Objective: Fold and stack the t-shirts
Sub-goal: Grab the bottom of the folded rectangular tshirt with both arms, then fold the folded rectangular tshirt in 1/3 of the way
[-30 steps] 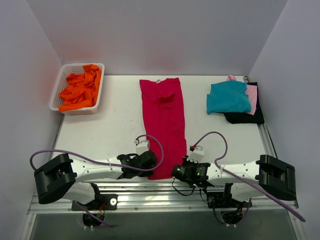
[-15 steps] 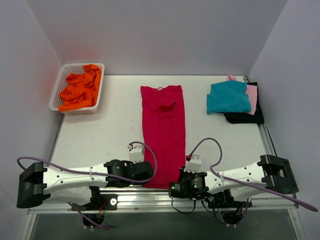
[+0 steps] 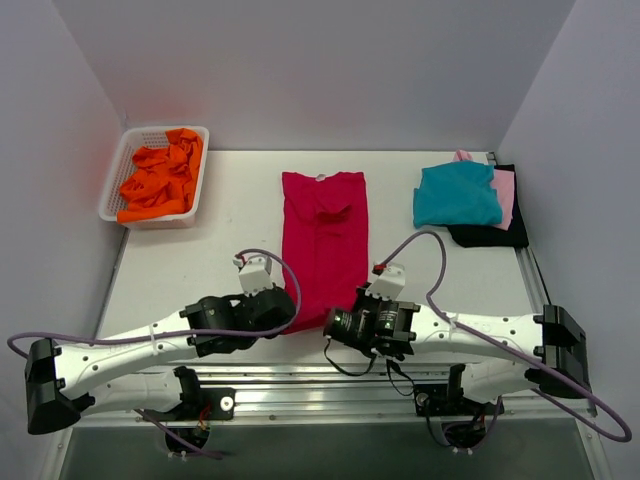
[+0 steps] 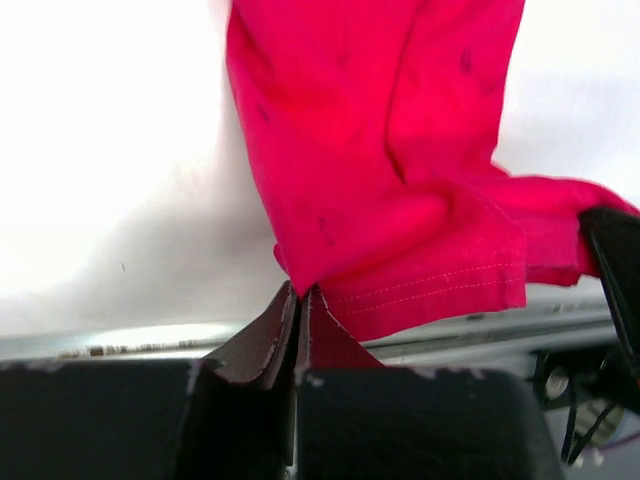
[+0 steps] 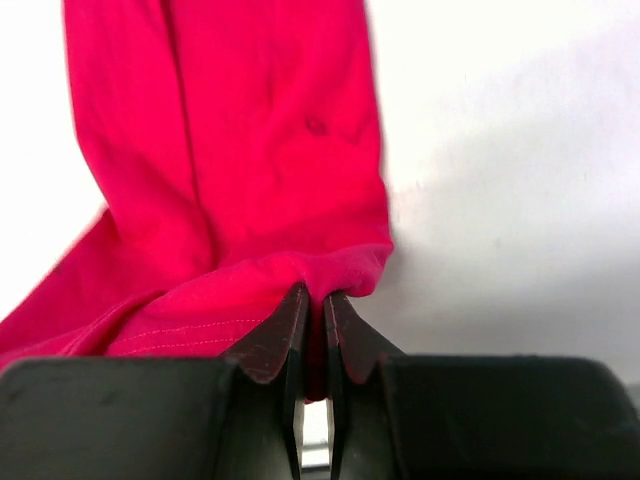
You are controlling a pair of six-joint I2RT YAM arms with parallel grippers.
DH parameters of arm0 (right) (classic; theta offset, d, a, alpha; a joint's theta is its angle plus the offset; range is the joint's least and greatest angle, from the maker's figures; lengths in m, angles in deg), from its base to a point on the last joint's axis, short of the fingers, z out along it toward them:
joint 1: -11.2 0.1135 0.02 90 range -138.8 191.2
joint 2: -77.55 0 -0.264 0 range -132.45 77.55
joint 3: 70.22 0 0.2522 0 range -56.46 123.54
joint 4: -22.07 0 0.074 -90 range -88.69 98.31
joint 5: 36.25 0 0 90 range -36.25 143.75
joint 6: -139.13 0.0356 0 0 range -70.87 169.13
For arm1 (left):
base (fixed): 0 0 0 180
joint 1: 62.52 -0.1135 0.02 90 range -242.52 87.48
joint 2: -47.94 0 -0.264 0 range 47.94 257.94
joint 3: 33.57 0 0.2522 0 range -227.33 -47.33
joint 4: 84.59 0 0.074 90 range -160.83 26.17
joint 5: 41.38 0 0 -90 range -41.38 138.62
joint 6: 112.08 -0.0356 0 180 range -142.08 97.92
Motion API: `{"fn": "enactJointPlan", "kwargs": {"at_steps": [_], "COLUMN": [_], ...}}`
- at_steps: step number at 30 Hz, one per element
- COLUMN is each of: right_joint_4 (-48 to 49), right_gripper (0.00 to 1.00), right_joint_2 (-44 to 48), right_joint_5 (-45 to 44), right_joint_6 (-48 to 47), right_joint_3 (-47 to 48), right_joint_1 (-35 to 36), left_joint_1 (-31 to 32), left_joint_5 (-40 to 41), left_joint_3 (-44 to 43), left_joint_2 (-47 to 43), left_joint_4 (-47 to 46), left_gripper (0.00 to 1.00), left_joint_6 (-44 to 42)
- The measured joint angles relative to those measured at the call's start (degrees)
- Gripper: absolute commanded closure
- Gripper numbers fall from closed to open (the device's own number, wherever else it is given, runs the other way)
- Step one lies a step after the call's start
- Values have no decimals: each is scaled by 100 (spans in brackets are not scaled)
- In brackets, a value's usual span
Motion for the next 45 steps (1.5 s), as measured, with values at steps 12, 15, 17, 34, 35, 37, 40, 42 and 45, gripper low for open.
{"fn": "enactJointPlan", "kwargs": {"at_steps": [12, 15, 17, 34, 35, 37, 40, 42, 45], "right_joint_4": [1067, 1344, 1556, 1255, 1215, 1246, 1419, 1587, 2181], "right_gripper": [100, 100, 100, 0, 0, 0, 0, 0, 0], "right_joint_2": [-737, -1082, -1346, -4653, -4586, -4293, -3383, -2577, -1237], "right_joint_5": [-210, -142, -39, 424, 374, 337, 415, 601, 1078], "right_joint_6": [-1993, -2339, -2577, -4170, -4266, -4428, -4607, -4669, -4721], "right_joint_3": [697, 787, 868, 5217, 5436, 5545, 4911, 4046, 2332], "right_joint_1": [-1484, -1700, -1891, -4618, -4704, -4756, -4653, -4577, -4422], "left_joint_1": [-1574, -1917, -2153, -4911, -4990, -5049, -4992, -4907, -4675], "left_joint_5": [-107, -348, -544, -2317, -2326, -2271, -2203, -2146, -2015], "left_joint_3": [-761, -780, -793, -4402, -4645, -5025, -4846, -4288, -3117], "left_joint_2": [605, 905, 1143, 5591, 5604, 5486, 4776, 4039, 2863], "left_joint_4": [-898, -1134, -1285, -1714, -1611, -1443, -1381, -1386, -1534], "left_gripper": [98, 98, 98, 6, 6, 6, 6, 5, 5], "left_joint_6": [-1447, -1674, -1808, -3049, -3104, -3152, -3112, -3042, -2839]}}
